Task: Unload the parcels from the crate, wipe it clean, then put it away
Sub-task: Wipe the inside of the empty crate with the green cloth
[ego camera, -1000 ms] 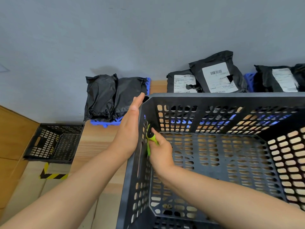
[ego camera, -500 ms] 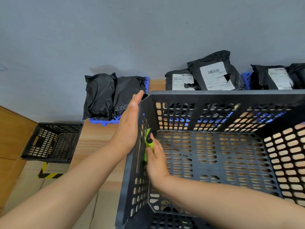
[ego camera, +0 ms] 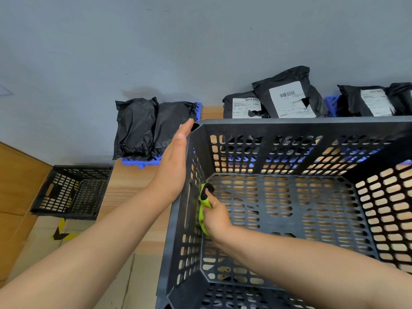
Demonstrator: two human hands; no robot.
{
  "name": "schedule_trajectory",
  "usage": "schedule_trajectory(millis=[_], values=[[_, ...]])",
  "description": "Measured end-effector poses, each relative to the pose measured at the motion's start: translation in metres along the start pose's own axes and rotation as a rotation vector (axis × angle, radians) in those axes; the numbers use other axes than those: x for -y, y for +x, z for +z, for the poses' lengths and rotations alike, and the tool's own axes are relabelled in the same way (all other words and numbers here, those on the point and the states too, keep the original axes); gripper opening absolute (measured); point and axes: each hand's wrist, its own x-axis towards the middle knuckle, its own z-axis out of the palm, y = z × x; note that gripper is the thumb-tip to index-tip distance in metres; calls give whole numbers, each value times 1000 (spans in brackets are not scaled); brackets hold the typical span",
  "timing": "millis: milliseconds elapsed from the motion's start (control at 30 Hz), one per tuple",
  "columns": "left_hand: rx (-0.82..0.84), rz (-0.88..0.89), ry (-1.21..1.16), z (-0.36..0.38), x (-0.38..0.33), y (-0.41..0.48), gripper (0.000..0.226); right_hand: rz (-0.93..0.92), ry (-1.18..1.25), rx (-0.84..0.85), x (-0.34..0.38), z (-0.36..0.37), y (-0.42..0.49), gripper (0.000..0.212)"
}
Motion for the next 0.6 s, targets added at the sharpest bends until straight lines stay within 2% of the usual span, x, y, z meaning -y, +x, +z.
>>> schedule_trajectory(millis=[267, 367, 600], values=[[-10, 21, -4, 0, -1, -1, 48, -272, 7, -12, 17, 7, -47, 60], [-9, 26, -14, 0, -2, -2, 48, -398, -41, 51, 32, 1, -73, 57], [-13, 25, -28, 1, 0, -2, 49, -580, -326, 139, 24, -1, -90, 58]])
